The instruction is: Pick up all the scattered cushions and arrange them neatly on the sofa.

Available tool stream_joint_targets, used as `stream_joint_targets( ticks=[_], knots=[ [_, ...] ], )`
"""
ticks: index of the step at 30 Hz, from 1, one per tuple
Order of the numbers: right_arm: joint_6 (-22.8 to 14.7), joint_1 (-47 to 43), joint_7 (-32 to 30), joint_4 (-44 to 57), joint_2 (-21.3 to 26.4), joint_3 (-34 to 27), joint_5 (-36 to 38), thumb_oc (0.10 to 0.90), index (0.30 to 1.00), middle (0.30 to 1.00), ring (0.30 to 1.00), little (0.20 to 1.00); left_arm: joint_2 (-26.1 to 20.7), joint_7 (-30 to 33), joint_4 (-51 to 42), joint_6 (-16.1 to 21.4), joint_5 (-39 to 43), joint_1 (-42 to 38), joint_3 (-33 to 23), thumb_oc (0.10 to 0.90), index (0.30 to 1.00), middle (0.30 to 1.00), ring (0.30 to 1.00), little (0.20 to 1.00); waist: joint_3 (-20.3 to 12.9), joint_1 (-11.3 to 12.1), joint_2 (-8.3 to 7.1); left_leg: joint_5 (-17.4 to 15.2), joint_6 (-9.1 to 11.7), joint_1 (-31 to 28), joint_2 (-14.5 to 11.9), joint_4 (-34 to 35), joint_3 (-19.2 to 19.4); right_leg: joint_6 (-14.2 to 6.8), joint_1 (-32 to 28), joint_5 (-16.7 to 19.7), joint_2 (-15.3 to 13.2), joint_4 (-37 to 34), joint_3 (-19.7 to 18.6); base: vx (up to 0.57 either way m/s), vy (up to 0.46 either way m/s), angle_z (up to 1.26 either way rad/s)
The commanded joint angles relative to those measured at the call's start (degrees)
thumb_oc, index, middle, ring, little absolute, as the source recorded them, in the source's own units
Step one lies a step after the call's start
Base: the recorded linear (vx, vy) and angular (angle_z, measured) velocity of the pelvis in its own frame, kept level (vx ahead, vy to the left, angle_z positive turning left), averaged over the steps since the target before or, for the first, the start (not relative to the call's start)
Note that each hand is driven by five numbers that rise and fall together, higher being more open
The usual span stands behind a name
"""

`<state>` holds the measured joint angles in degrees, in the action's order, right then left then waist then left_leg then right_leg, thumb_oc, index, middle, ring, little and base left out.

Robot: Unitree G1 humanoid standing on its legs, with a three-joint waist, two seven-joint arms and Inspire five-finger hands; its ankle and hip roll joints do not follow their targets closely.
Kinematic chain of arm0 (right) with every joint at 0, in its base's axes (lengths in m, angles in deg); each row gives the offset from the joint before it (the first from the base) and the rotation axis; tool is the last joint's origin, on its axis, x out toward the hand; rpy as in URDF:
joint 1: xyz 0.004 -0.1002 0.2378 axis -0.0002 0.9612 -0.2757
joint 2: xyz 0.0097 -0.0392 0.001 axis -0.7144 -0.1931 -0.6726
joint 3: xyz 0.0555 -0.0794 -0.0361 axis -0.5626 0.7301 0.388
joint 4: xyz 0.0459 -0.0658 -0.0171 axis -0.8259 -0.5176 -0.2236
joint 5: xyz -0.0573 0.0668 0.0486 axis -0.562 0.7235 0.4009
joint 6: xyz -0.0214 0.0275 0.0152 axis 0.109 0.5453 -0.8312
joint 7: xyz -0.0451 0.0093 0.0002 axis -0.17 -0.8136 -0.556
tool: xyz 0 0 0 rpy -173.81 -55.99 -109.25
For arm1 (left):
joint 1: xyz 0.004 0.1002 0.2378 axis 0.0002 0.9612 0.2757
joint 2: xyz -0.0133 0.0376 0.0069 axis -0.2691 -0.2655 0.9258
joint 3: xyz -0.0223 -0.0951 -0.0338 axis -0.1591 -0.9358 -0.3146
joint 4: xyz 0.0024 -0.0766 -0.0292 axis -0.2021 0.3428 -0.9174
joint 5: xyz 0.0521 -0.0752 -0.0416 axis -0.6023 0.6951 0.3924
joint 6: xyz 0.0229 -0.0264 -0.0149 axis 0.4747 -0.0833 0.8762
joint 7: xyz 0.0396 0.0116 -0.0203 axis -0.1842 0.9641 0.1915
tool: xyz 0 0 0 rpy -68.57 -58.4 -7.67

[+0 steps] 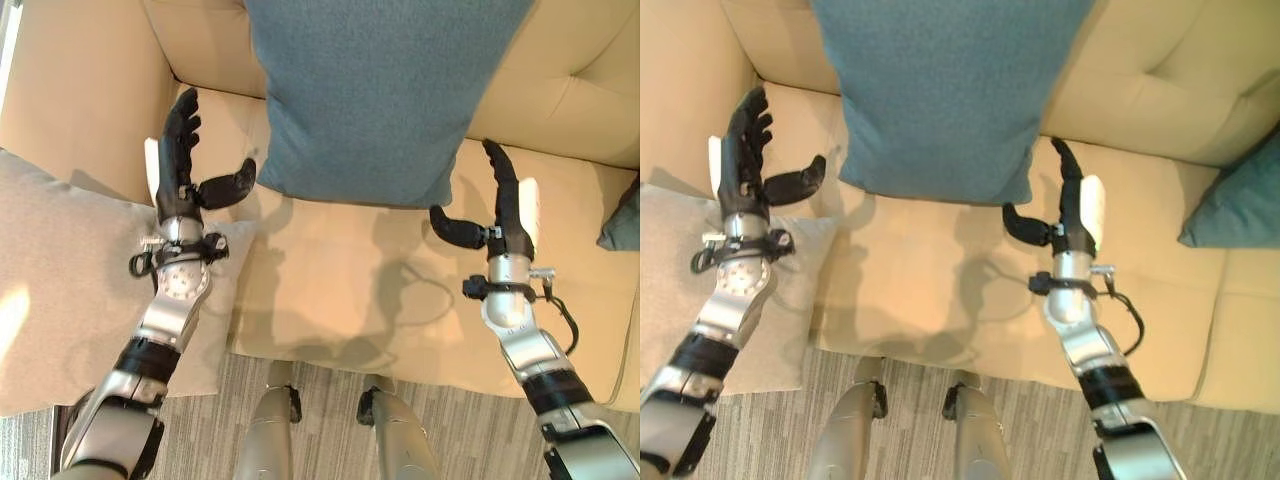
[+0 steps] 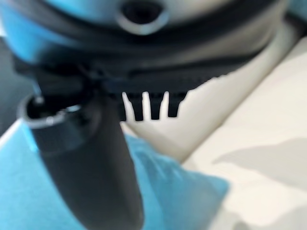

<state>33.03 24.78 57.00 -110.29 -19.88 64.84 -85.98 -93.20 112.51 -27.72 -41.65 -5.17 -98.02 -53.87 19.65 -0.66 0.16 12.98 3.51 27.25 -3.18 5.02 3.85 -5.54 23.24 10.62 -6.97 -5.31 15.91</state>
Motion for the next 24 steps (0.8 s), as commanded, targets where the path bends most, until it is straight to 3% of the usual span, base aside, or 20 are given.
stream_joint_targets(
  ticks=[1,6,12,19,24],
  knots=[
    [-3.6,3.0,0.0,2.7,0.4,-2.2,-2.8,0.8,0.9,0.9,0.9,0.9,1.4,-1.6,1.1,5.2,-2.6,1.2,0.3,0.8,0.9,0.9,0.9,0.9,-11.8,0.3,-0.26,-5.8,3.1,-3.3,-0.4,0.0,1.5,-4.1,-2.8,-5.6,-0.1,0.3,2.4,0.07,-0.027,0.14],
    [-3.2,15.9,4.1,4.6,-1.3,-5.0,-3.7,0.8,0.9,0.9,0.9,0.9,4.3,-7.0,-3.1,4.7,-1.4,17.2,-2.1,0.8,0.9,0.9,0.9,0.9,-13.1,1.3,-0.56,-6.5,2.9,-8.6,-1.0,0.0,1.6,-3.7,-8.5,-7.3,0.2,0.3,3.5,0.08,-0.043,0.07],
    [-3.0,26.8,8.6,2.3,-4.1,-3.2,-4.3,0.8,0.9,0.9,0.9,0.9,5.9,-11.5,-0.7,3.2,-1.8,29.6,-0.5,0.8,0.9,0.9,0.9,0.9,-13.9,2.3,-0.6,-7.3,2.3,-14.9,-1.3,0.0,1.4,-3.0,-14.8,-9.5,1.1,0.3,4.3,0.06,-0.056,0.08],
    [-3.9,33.7,12.3,0.7,-6.9,-0.2,-3.9,0.8,0.9,0.9,0.9,0.9,8.1,-14.5,3.0,1.9,-1.3,38.4,0.5,0.8,0.9,0.9,0.9,0.9,-14.5,3.1,-0.62,-8.2,1.5,-20.4,-1.2,0.0,1.2,-2.2,-20.6,-11.4,2.0,0.3,4.5,0.03,-0.063,0.03],
    [-4.3,34.0,13.2,0.3,-7.0,2.2,-3.6,0.8,0.9,0.9,0.9,0.9,8.2,-15.3,3.4,1.4,-1.1,38.2,2.7,0.8,0.9,0.9,0.9,0.9,-12.7,4.0,-0.56,-7.4,2.0,-20.9,-1.3,-0.8,-0.3,-1.2,-22.7,-12.8,2.7,0.3,5.8,-0.06,-0.077,0.13]
  ],
)
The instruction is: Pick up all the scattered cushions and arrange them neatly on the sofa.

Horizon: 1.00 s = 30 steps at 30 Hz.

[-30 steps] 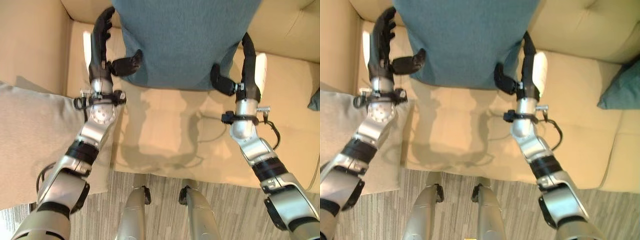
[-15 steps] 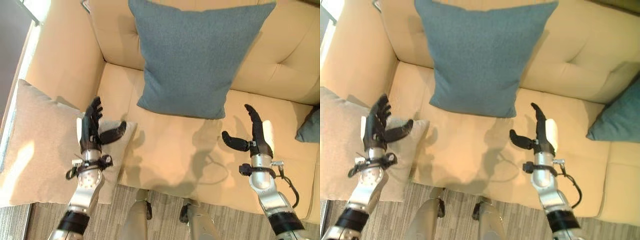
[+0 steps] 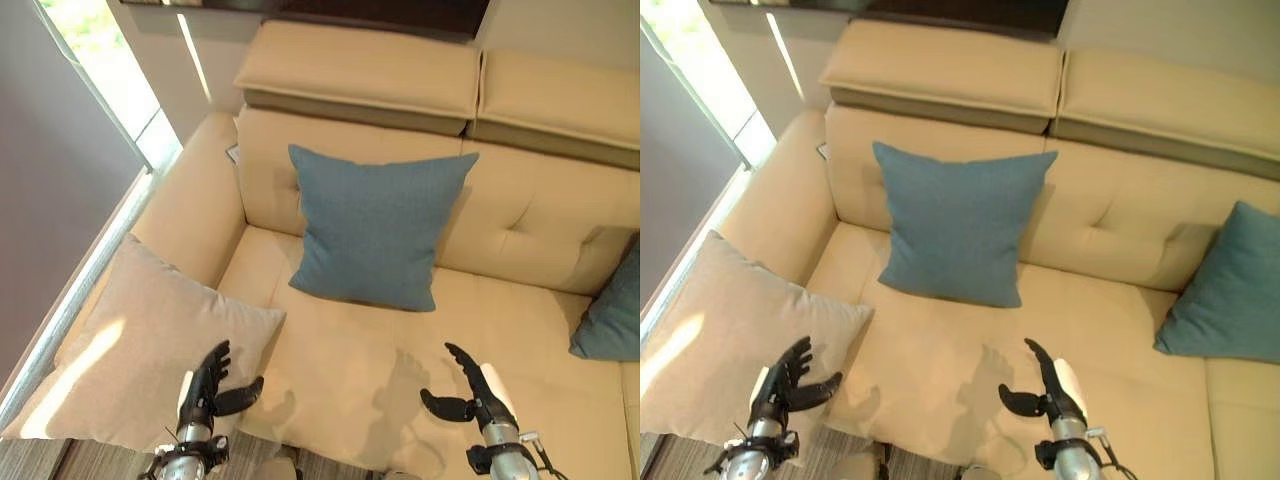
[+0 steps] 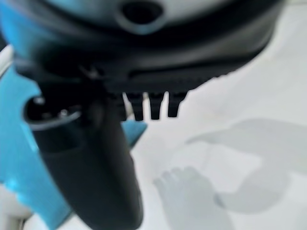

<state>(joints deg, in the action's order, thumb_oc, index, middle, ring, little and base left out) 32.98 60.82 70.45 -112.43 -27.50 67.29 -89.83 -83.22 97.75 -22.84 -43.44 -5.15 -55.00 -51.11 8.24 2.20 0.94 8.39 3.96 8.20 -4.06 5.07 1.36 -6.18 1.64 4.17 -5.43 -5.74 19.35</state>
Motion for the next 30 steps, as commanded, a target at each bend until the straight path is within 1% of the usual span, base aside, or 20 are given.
stream_joint_targets(
  ticks=[1,3,4,5,6,7,8,10,11,13,16,17,20,22,23,24,25,26,27,30],
  knots=[
    [-4.4,-2.8,-0.4,1.8,0.7,0.7,0.6,0.8,0.9,0.9,0.9,0.9,-1.7,-0.4,-1.3,3.1,-0.9,-6.1,1.4,0.8,0.9,0.9,0.9,0.9,-0.2,1.4,-1.45,-3.1,2.0,-0.9,-0.4,-3.3,1.3,0.1,-2.0,-6.8,1.2,0.7,3.5,-0.13,-0.072,0.45],
    [-4.1,-4.5,-0.7,0.9,0.9,1.7,0.4,0.8,0.9,0.9,0.9,0.9,-1.5,-0.2,-1.0,3.1,-1.3,-7.8,2.7,0.8,0.9,0.9,0.9,0.9,1.1,1.2,-1.95,-4.9,1.8,2.0,0.1,-8.3,1.1,0.5,-1.7,-6.4,0.4,0.7,4.7,-0.18,-0.051,0.53],
    [-4.1,-4.5,-0.7,0.9,0.9,1.7,0.4,0.8,0.9,0.9,0.9,0.9,-1.5,-0.2,-1.0,3.1,-1.3,-7.8,2.7,0.8,0.9,0.9,0.9,0.9,1.1,1.1,-1.95,-4.9,1.8,2.1,0.1,-8.4,1.0,0.5,-1.7,-6.4,0.4,0.7,4.7,-0.23,0.014,0.61],
    [-3.8,-5.8,-1.0,0.8,0.9,2.7,0.4,0.8,0.9,0.9,0.9,0.9,-1.1,0.0,-1.3,3.3,-1.1,-9.0,3.3,0.8,0.9,0.9,0.9,0.9,1.6,0.6,-3.0,-9.3,0.7,2.5,0.9,-13.1,3.7,0.5,-0.7,-5.0,-1.1,0.8,6.0,-0.21,0.027,0.52],
    [-3.8,-6.3,-1.1,1.1,0.8,3.0,0.5,0.8,0.9,0.9,0.9,0.9,-1.0,0.1,-1.3,3.4,-1.1,-9.5,3.5,0.8,0.9,0.9,0.9,0.9,1.6,0.2,-3.57,-11.7,0.0,2.1,1.3,-15.4,5.2,0.5,-0.1,-4.4,-1.7,0.9,6.5,-0.21,0.028,0.47],
    [-3.8,-6.3,-1.1,1.0,0.8,3.0,0.5,0.8,0.9,0.9,0.9,0.9,-1.0,0.1,-1.3,3.4,-1.1,-9.5,3.5,0.8,0.9,0.9,0.9,0.9,1.6,0.2,-3.53,-11.9,0.0,2.2,1.3,-15.7,5.2,0.5,-0.1,-4.4,-1.7,0.9,6.5,-0.04,0.008,0.59],
    [-3.5,-6.7,-1.2,1.0,0.2,3.4,0.8,0.8,0.9,0.9,0.9,0.9,-0.6,0.3,-1.3,3.5,-1.2,-10.2,4.0,0.8,0.9,0.9,0.9,0.9,0.9,-0.6,-3.6,-16.3,-0.4,0.6,0.6,-18.7,7.7,0.3,-0.1,-5.1,-1.5,0.9,6.7,-0.02,0.016,0.52],
    [-3.3,-7.4,-1.4,0.9,-0.5,3.2,1.5,0.8,0.9,0.9,0.9,0.9,-0.6,0.6,-1.8,3.3,-1.3,-11.7,4.7,0.8,0.9,0.9,0.9,0.9,-0.1,-1.9,-3.74,-18.7,-1.2,-1.0,0.1,-20.0,12.3,0.3,0.4,-4.6,-2.0,1.0,9.0,-0.03,0.063,0.27],
    [-3.1,-7.7,-1.7,0.8,-1.1,3.2,1.7,0.8,0.9,0.9,0.9,0.9,-0.4,0.8,-2.1,3.2,-1.6,-12.4,5.3,0.8,0.9,0.9,0.9,0.9,-0.8,-2.6,-3.3,-19.1,-1.4,-2.5,0.1,-18.6,14.3,0.1,0.6,-4.3,-2.0,1.1,10.5,0.02,0.119,0.47],
    [-2.7,-8.5,-1.8,0.5,-1.9,3.6,1.5,0.8,0.9,0.9,0.9,0.9,-0.4,1.4,-2.4,2.9,-2.8,-12.9,6.3,0.8,0.9,0.9,0.9,0.9,-1.3,-3.1,-2.86,-18.7,-1.7,-4.7,0.9,-14.3,15.1,-0.4,0.4,-3.3,-2.1,1.7,12.1,0.05,0.148,0.94],
    [-2.7,-9.4,-2.3,-0.1,-2.7,4.4,1.4,0.8,0.9,0.9,0.9,0.9,-0.3,1.6,-2.2,2.9,-3.4,-13.1,6.8,0.8,0.9,0.9,0.9,0.9,-1.2,-2.9,-3.15,-17.8,-2.1,-5.8,2.0,-11.7,13.7,-0.9,0.5,-3.2,-2.6,3.1,12.3,0.0,0.122,0.58],
    [-2.1,-10.5,-2.0,-0.8,-3.1,5.2,1.2,0.8,0.9,0.9,0.9,0.9,-0.9,1.3,-2.5,2.6,-3.7,-13.0,7.0,0.8,0.9,0.9,0.9,0.9,-1.2,-2.2,-3.57,-17.5,-2.7,-6.4,2.7,-9.6,12.5,-1.3,1.4,-3.4,-3.2,5.7,12.1,-0.05,0.183,0.23],
    [-1.5,-11.8,-1.6,-2.1,-3.9,6.3,1.0,0.8,0.9,0.9,0.9,0.9,-1.6,0.8,-3.0,2.3,-4.6,-12.4,6.8,0.8,0.9,0.9,0.9,0.9,-0.6,-1.0,-3.67,-17.0,-3.9,-8.1,3.4,-7.2,11.3,-1.9,3.1,-4.4,-5.1,11.7,11.6,-0.04,0.134,0.07],
    [-1.1,-12.9,-1.7,-2.9,-4.5,6.3,1.3,0.8,0.9,0.9,0.9,0.9,-1.9,1.0,-2.6,2.1,-5.2,-12.9,6.8,0.8,0.9,0.9,0.9,0.9,0.1,-1.0,-3.65,-16.8,-4.3,-8.6,3.7,-6.5,9.3,-2.8,4.6,-5.0,-5.9,14.8,8.2,-0.08,0.045,0.04],
    [-1.1,-13.5,-2.0,-3.0,-4.6,6.1,1.6,0.8,0.9,0.9,0.9,0.9,-2.1,1.4,-2.4,2.2,-5.5,-13.8,7.2,0.8,0.9,0.9,0.9,0.9,0.4,-1.7,-4.02,-15.5,-4.7,-8.1,4.4,-6.1,8.3,-2.8,6.0,-4.4,-5.5,14.7,4.1,-0.1,0.014,0.17],
    [-1.0,-13.6,-1.9,-2.9,-4.6,6.0,1.8,0.8,0.9,0.9,0.9,0.9,-2.0,1.7,-2.4,2.6,-5.5,-14.2,7.2,0.8,0.9,0.9,0.9,0.9,0.3,-2.2,-3.89,-15.3,-4.7,-8.2,4.5,-5.6,7.4,-3.1,6.8,-4.5,-4.5,14.7,-0.1,-0.08,-0.009,0.3],
    [-1.0,-14.1,-2.2,-2.9,-4.7,6.0,2.0,0.8,0.9,0.9,0.9,0.9,-2.0,2.2,-2.1,2.6,-5.7,-15.1,7.4,0.8,0.9,0.9,0.9,0.9,-0.1,-2.7,-3.87,-14.7,-4.8,-7.8,4.9,-5.3,5.7,-3.2,7.1,-5.3,-2.5,13.8,-5.8,0.02,-0.017,0.63],
    [-0.8,-14.0,-2.0,-2.9,-4.8,5.9,2.3,0.8,0.9,0.9,0.9,0.9,-1.9,2.5,-2.1,2.8,-5.7,-15.5,7.5,0.8,0.9,0.9,0.9,0.9,0.0,-3.0,-3.79,-14.5,-4.8,-7.7,5.3,-5.4,4.3,-3.4,7.2,-5.7,-1.2,13.8,-9.6,0.02,-0.076,1.25],
    [-0.8,-14.5,-1.7,-3.7,-4.4,6.4,2.7,0.8,0.9,0.9,0.9,0.9,-2.0,2.4,-2.0,3.3,-5.1,-16.3,7.8,0.8,0.9,0.9,0.9,0.9,-0.5,-2.7,-4.0,-13.9,-4.5,-6.8,5.9,-5.2,2.0,-2.6,6.1,-5.7,-0.6,12.0,-11.7,0.02,-0.065,1.28],
    [-0.9,-15.3,-1.7,-4.2,-4.3,6.7,2.7,0.8,0.9,0.9,0.9,0.9,-2.0,2.4,-1.7,3.4,-5.0,-16.7,8.1,0.8,0.9,0.9,0.9,0.9,-0.9,-2.2,-4.04,-13.4,-4.1,-6.5,5.9,-5.0,0.7,-2.6,4.6,-5.5,-1.0,10.7,-9.8,0.03,-0.122,1.0]
  ],
)
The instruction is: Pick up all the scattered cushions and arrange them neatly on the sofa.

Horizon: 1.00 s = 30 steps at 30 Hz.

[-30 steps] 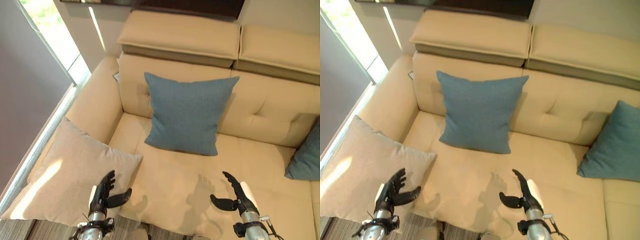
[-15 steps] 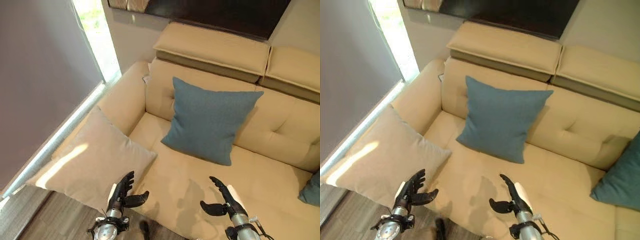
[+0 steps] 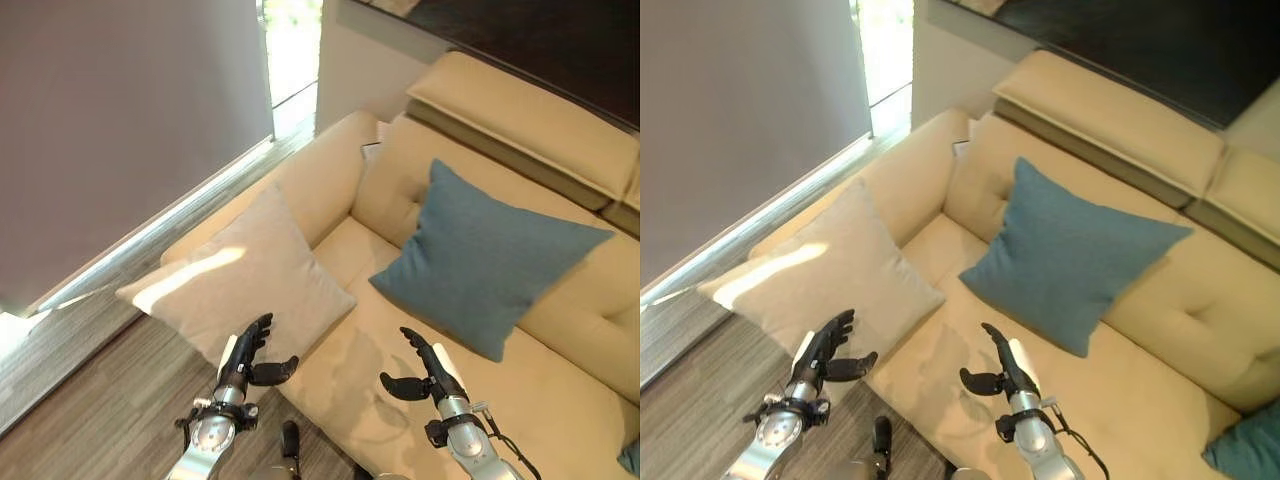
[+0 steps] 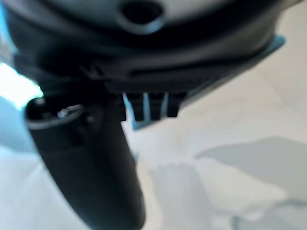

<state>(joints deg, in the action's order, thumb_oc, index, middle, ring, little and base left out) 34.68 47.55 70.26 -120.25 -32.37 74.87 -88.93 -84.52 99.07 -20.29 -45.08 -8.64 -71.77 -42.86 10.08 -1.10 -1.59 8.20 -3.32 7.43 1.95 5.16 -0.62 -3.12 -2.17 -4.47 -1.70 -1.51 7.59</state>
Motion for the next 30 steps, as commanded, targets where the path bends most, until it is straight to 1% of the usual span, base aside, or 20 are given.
stream_joint_targets(
  ticks=[1,5,8,10,11,12,13,14,15,16,17,19,21,22,24,25,26,27,28,30],
  knots=[
    [-2.6,-2.3,-1.4,3.4,0.6,-0.9,2.0,0.8,0.9,0.9,0.9,0.9,-0.6,1.0,-4.4,4.9,-1.2,-0.1,0.0,0.8,0.9,0.9,0.9,0.9,-3.0,1.1,-1.51,-12.8,3.6,-5.5,-0.3,-4.8,1.9,-5.5,7.8,3.0,-4.0,5.5,1.6,0.03,-0.198,0.87],
    [-3.4,-2.4,-1.0,3.9,1.5,-1.1,2.1,0.8,0.9,0.9,0.9,0.9,-0.6,0.9,-5.8,5.0,-1.3,1.0,-0.6,0.8,0.9,0.9,0.9,0.9,-3.5,1.4,-1.53,-11.7,4.9,-4.3,-0.2,-4.8,0.0,-5.2,5.4,3.9,-3.4,0.5,3.0,0.02,-0.143,0.74],
    [-3.8,-2.7,-1.5,4.1,2.2,-2.0,2.4,0.8,0.9,0.9,0.9,0.9,0.1,1.0,-6.8,4.8,-1.0,1.6,-1.4,0.8,0.9,0.9,0.9,0.9,-2.6,1.6,-1.46,-11.9,6.2,-1.3,-0.5,-9.0,0.4,-4.5,3.2,4.2,-3.5,-2.7,6.1,-0.02,-0.092,0.75],
    [-3.6,-2.5,-2.2,3.9,2.5,-3.1,2.8,0.8,0.9,0.9,0.9,0.9,0.5,1.4,-7.1,4.7,-0.6,1.4,-1.8,0.8,0.9,0.9,0.9,0.9,-2.2,1.1,-1.28,-11.1,6.8,0.1,-2.6,-10.5,5.8,-4.3,2.0,3.4,-4.0,-3.2,9.1,-0.02,-0.039,1.0],
    [-3.6,-2.6,-2.2,3.9,2.5,-3.1,2.8,0.8,0.9,0.9,0.9,0.9,0.5,1.4,-7.1,4.7,-0.6,1.3,-1.8,0.8,0.9,0.9,0.9,0.9,-2.4,0.9,-1.32,-10.9,6.8,0.5,-2.5,-10.5,5.7,-4.3,2.3,3.5,-4.1,-3.3,9.3,-0.04,-0.029,1.43],
    [-3.0,-2.5,-2.8,3.4,2.4,-3.6,3.3,0.8,0.9,0.9,0.9,0.9,0.5,1.7,-7.4,4.7,-0.3,1.0,-2.4,0.8,0.9,0.9,0.9,0.9,-2.4,0.3,-1.45,-9.6,6.4,1.9,-4.5,-10.9,13.2,-4.0,1.7,3.2,-4.2,-3.5,11.6,0.04,-0.04,1.49],
    [-2.9,-2.3,-3.0,3.3,2.3,-3.7,3.5,0.8,0.9,0.9,0.9,0.9,0.5,1.9,-7.3,4.6,-0.2,1.0,-2.6,0.8,0.9,0.9,0.9,0.9,-2.6,0.2,-1.52,-10.1,6.7,2.2,-5.1,-11.0,15.3,-4.2,1.0,2.3,-3.8,-3.5,11.9,0.05,-0.043,1.51],
    [-2.9,-2.4,-3.1,3.2,2.3,-3.7,3.5,0.8,0.9,0.9,0.9,0.9,0.5,1.9,-7.3,4.6,-0.2,1.0,-2.7,0.8,0.9,0.9,0.9,0.9,-2.7,0.2,-1.56,-10.2,6.7,2.3,-5.2,-11.2,15.3,-4.2,1.1,2.2,-3.8,-3.5,11.9,0.05,-0.027,1.17],
    [-2.7,-2.3,-3.2,3.1,2.2,-3.6,3.4,0.8,0.9,0.9,0.9,0.9,0.4,1.6,-7.2,4.5,0.1,1.1,-2.9,0.8,0.9,0.9,0.9,0.9,-2.8,0.2,-1.9,-9.1,5.9,3.4,-5.6,-11.3,18.0,-3.6,1.2,2.7,-3.8,-3.3,13.6,0.06,-0.012,0.68],
    [-2.7,-2.2,-3.2,3.0,2.2,-3.6,3.4,0.8,0.9,0.9,0.9,0.9,0.4,1.6,-7.1,4.5,0.1,1.2,-2.8,0.8,0.9,0.9,0.9,0.9,-3.1,0.1,-1.82,-10.4,6.5,2.9,-5.6,-11.2,17.2,-3.9,0.7,1.8,-3.6,-3.3,13.0,0.03,0.015,0.36],
    [-2.6,-2.4,-2.9,3.0,1.9,-3.3,3.3,0.8,0.9,0.9,0.9,0.9,0.4,1.6,-7.0,4.4,0.0,1.4,-3.0,0.8,0.9,0.9,0.9,0.9,-3.1,0.3,-1.94,-9.4,5.6,2.7,-5.3,-10.1,17.6,-3.7,1.0,2.7,-3.6,-3.0,14.0,0.1,0.04,0.37],
    [-2.6,-2.5,-2.7,3.0,1.5,-2.9,3.0,0.8,0.9,0.9,0.9,0.9,0.3,1.5,-7.0,4.3,0.1,2.1,-3.0,0.8,0.9,0.9,0.9,0.9,-3.6,0.4,-2.35,-9.8,5.2,1.5,-4.5,-8.7,16.3,-4.0,0.8,2.4,-3.7,-2.2,14.1,0.13,0.098,0.27],
    [-2.4,-2.7,-2.6,3.2,1.2,-2.7,2.6,0.8,0.9,0.9,0.9,0.9,0.0,1.7,-7.2,4.0,0.2,2.8,-3.5,0.8,0.9,0.9,0.9,0.9,-4.2,0.9,-3.0,-10.3,4.5,0.2,-4.1,-7.7,16.1,-4.4,1.0,1.8,-4.2,0.7,13.7,0.15,0.131,0.0],
    [-2.4,-3.1,-2.5,3.3,0.7,-2.1,2.2,0.8,0.9,0.9,0.9,0.9,-0.6,1.7,-7.6,3.9,-0.1,3.0,-3.7,0.8,0.9,0.9,0.9,0.9,-4.1,1.3,-3.23,-10.7,3.7,-1.3,-3.5,-6.6,15.6,-5.0,2.4,1.2,-5.0,5.5,12.8,0.08,0.13,-0.14],
    [-2.1,-3.9,-2.5,2.8,0.1,-1.7,2.0,0.8,0.9,0.9,0.9,0.9,-1.1,1.9,-7.8,3.6,-0.3,2.6,-3.7,0.8,0.9,0.9,0.9,0.9,-3.6,1.4,-3.07,-10.9,2.8,-2.5,-3.3,-5.8,15.0,-6.0,5.1,1.3,-6.4,12.2,11.6,0.07,0.12,-0.2],
    [-2.1,-3.9,-2.5,2.7,0.1,-1.7,2.0,0.8,0.9,0.9,0.9,0.9,-1.1,1.9,-7.8,3.6,-0.3,2.6,-3.8,0.8,0.9,0.9,0.9,0.9,-3.6,1.4,-3.11,-10.9,2.8,-2.5,-3.2,-5.8,15.1,-6.1,5.2,1.2,-6.5,12.4,11.6,0.04,0.061,-0.25],
    [-2.0,-4.3,-2.5,2.9,-0.3,-1.6,1.8,0.8,0.9,0.9,0.9,0.9,-1.5,1.9,-7.3,3.6,-0.5,1.6,-3.5,0.8,0.9,0.9,0.9,0.9,-2.8,0.8,-2.67,-10.8,2.3,-3.2,-3.2,-5.0,13.5,-7.1,9.0,1.7,-6.2,18.3,7.6,0.05,0.043,-0.29],
    [-2.1,-4.2,-2.7,3.5,-0.2,-1.8,1.6,0.8,0.9,0.9,0.9,0.9,-1.5,2.0,-7.3,3.8,-0.6,1.3,-3.4,0.8,0.9,0.9,0.9,0.9,-2.7,0.4,-2.47,-10.8,2.2,-3.8,-3.1,-4.4,12.9,-7.3,10.3,1.5,-5.5,19.2,5.0,0.05,0.04,-0.27],
    [-2.1,-4.2,-2.7,3.5,-0.2,-1.8,1.6,0.8,0.9,0.9,0.9,0.9,-1.5,2.0,-7.3,3.8,-0.6,1.3,-3.4,0.8,0.9,0.9,0.9,0.9,-2.9,0.5,-2.42,-10.6,2.2,-3.5,-3.2,-4.4,13.0,-7.2,10.5,1.7,-5.4,19.0,5.0,0.06,0.004,-0.06],
    [-1.9,-4.1,-3.3,3.8,0.2,-2.5,1.3,0.8,0.9,0.9,0.9,0.9,-1.4,2.4,-6.9,4.1,-1.2,0.2,-2.9,0.8,0.9,0.9,0.9,0.9,-2.7,-0.8,-2.09,-10.2,2.9,-4.6,-2.9,-2.4,11.7,-6.6,11.9,2.0,-4.5,13.3,-0.1,0.11,-0.053,0.13]
  ],
)
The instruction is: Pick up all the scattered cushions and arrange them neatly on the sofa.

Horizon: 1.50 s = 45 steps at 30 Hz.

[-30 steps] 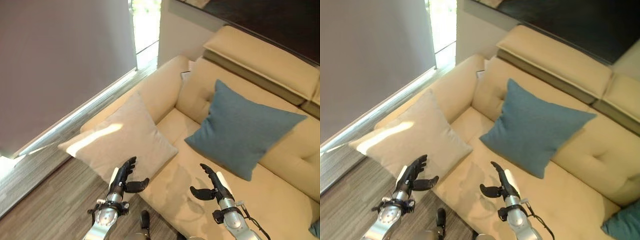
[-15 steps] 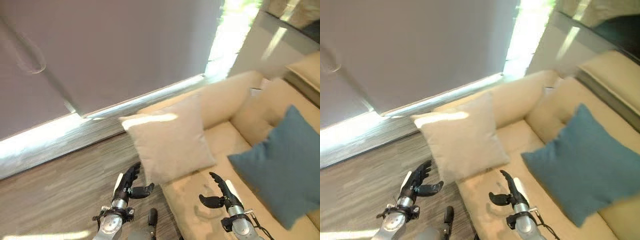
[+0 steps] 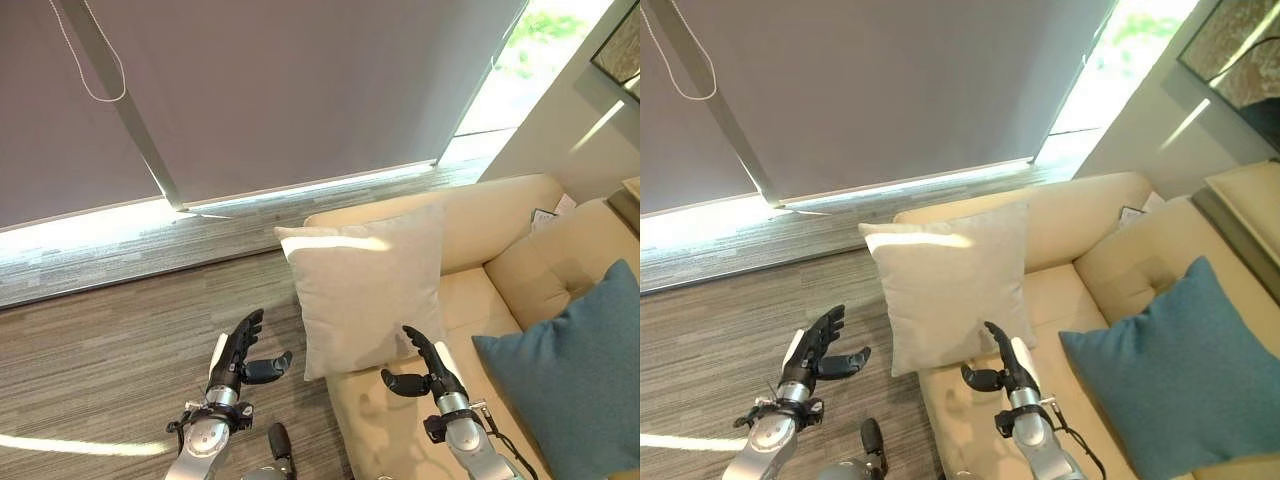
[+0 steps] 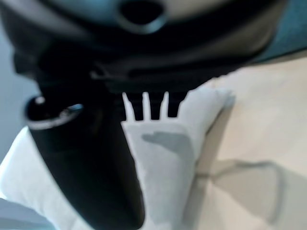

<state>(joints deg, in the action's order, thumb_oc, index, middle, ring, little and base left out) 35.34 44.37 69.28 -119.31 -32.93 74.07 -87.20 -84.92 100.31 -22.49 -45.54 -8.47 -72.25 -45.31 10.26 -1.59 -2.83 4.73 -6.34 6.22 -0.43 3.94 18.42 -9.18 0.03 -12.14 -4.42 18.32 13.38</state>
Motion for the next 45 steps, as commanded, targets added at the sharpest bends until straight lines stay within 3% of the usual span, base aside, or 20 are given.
stream_joint_targets(
  ticks=[1,4,9,19,29,36,45],
  knots=[
    [-2.4,-1.1,-2.6,2.9,1.0,-1.8,-0.7,0.8,0.9,0.9,0.9,0.9,-1.1,1.4,-4.5,4.6,-1.5,0.3,-0.3,0.8,0.9,0.9,0.9,0.9,-2.7,-0.6,-0.87,-6.5,6.2,-3.6,-0.4,-0.5,-7.4,-0.6,10.2,11.0,-1.9,-9.9,-6.2,0.13,-0.104,0.16],
    [-2.3,0.1,-2.8,4.4,1.3,-2.8,-0.7,0.8,0.9,0.9,0.9,0.9,-1.1,1.6,-4.9,4.9,-1.9,0.6,-0.7,0.8,0.9,0.9,0.9,0.9,-3.3,-0.7,-1.64,-6.3,6.8,-3.9,0.2,0.0,-7.5,-1.0,7.9,12.5,-2.7,-15.5,-5.5,0.1,-0.071,0.09],
    [-2.3,1.2,-3.4,6.0,2.4,-4.4,-0.9,0.8,0.9,0.9,0.9,0.9,0.5,2.3,-4.8,4.4,-2.2,1.9,-1.5,0.8,0.9,0.9,0.9,0.9,-5.1,-1.1,-1.1,-6.0,7.6,-4.4,-0.4,1.1,-7.8,-0.5,5.1,14.2,-1.7,-20.4,-3.9,0.11,-0.082,0.26],
    [-2.0,1.4,-8.3,8.4,3.4,-7.7,-2.9,0.8,0.9,0.9,0.9,0.9,2.7,3.2,-5.8,3.0,-0.3,3.7,-1.7,0.8,0.9,0.9,0.9,0.9,-5.3,-1.0,-0.6,-6.1,8.7,-5.0,-1.2,1.1,-8.6,0.0,2.4,13.6,-0.8,-23.3,-2.3,0.06,-0.043,0.12],
    [-0.5,-3.2,-18.2,10.2,5.9,-13.9,-4.4,0.8,0.9,0.9,0.9,0.9,3.8,7.3,-4.5,3.4,1.4,-1.7,-1.2,0.8,0.9,0.9,0.9,0.9,-3.7,-2.0,0.5,-3.9,9.6,2.6,-2.3,1.1,-9.2,0.1,9.8,14.6,-0.5,-23.3,-2.3,-0.07,-0.021,0.06],
    [-0.2,-9.7,-18.0,3.0,7.8,-14.0,2.0,0.8,0.9,0.9,0.9,0.9,3.1,5.8,-2.8,4.0,4.3,-4.3,-0.7,0.8,0.9,0.9,0.9,0.9,-3.3,-1.7,1.02,-2.5,9.8,7.2,-1.9,1.1,-9.2,0.3,14.4,16.0,-0.7,-23.3,-3.1,-0.07,-0.009,-0.03],
    [0.3,-19.6,-16.5,-8.3,15.1,-14.6,9.1,0.8,0.9,0.9,0.9,0.9,2.1,3.1,-2.7,5.5,8.0,-6.0,-0.4,0.8,0.9,0.9,0.9,0.9,-2.9,-0.6,2.65,-0.8,11.0,13.0,-1.9,1.1,-9.0,0.3,20.0,17.2,-1.3,-23.3,-3.1,-0.01,-0.014,0.0]
  ],
)
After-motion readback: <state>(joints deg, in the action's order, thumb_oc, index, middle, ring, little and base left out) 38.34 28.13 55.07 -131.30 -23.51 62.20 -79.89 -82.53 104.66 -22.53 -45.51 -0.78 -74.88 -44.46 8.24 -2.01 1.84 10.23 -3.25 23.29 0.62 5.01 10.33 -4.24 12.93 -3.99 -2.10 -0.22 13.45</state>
